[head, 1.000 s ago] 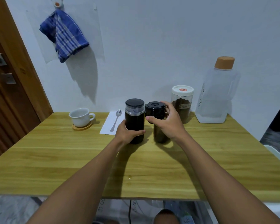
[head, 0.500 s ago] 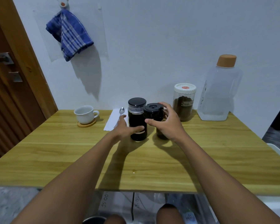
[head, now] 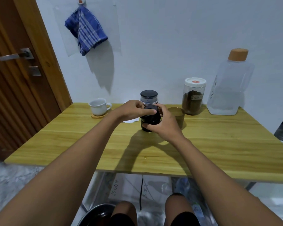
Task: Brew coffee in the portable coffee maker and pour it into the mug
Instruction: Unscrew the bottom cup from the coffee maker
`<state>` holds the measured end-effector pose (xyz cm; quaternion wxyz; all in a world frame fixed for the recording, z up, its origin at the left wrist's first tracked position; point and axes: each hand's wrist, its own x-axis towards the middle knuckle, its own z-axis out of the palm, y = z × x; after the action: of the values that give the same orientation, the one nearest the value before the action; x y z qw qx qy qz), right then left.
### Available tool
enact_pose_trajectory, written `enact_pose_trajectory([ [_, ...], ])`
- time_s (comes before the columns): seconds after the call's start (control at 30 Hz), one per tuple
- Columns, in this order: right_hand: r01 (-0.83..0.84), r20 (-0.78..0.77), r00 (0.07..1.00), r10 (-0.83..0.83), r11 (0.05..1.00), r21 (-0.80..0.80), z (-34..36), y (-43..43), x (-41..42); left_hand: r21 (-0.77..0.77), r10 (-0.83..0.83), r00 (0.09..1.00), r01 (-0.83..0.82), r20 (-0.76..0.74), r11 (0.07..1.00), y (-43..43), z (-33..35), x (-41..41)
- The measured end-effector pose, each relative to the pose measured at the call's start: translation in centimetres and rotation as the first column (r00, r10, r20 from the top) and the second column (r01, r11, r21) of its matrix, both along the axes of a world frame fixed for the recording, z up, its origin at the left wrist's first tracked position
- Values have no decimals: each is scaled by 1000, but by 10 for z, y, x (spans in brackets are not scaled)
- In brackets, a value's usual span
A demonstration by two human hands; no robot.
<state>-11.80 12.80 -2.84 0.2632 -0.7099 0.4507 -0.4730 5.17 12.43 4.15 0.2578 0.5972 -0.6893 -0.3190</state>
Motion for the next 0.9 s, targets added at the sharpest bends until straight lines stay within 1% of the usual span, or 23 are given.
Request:
enact_pose_trajectory([
  [0.13,37,-20,999,-37,999,-20,-2,2,1,-20,94,993,-93,67,995,2,4,-2],
  [0.23,53,-45,998,-54,998,-36,-5,3,0,-10,92,992,-91,82,996,2,7,-2],
  [0.3,53,-55,997,-55,998,-41,-6,4,0,-11,76,995,-76,62,997,4,8,-4],
  [0.37,55,-34,998,-56,998,-23,-6,3,-1,-43,72,997,-73,-7,996,6,10,-5],
  [0.43,60,-14,998,-60,998,18,-8,2,-4,-83,66,991,-75,-115,994,9,14,-5],
  [0.53,56,-8,998,-55,994,95,-13,0,-7,-89,29,970,-51,-241,995,11,19,1],
  [0.6,52,3,999,-53,988,146,-19,-1,-7,-72,46,958,-69,-284,995,11,19,3],
  [0.73,34,-25,999,-29,974,225,-33,-4,1,-81,54,938,-87,-344,993,12,10,6],
  [0.9,49,-73,997,-30,960,276,-51,-6,10,-82,47,915,-87,-401,993,18,-3,5],
])
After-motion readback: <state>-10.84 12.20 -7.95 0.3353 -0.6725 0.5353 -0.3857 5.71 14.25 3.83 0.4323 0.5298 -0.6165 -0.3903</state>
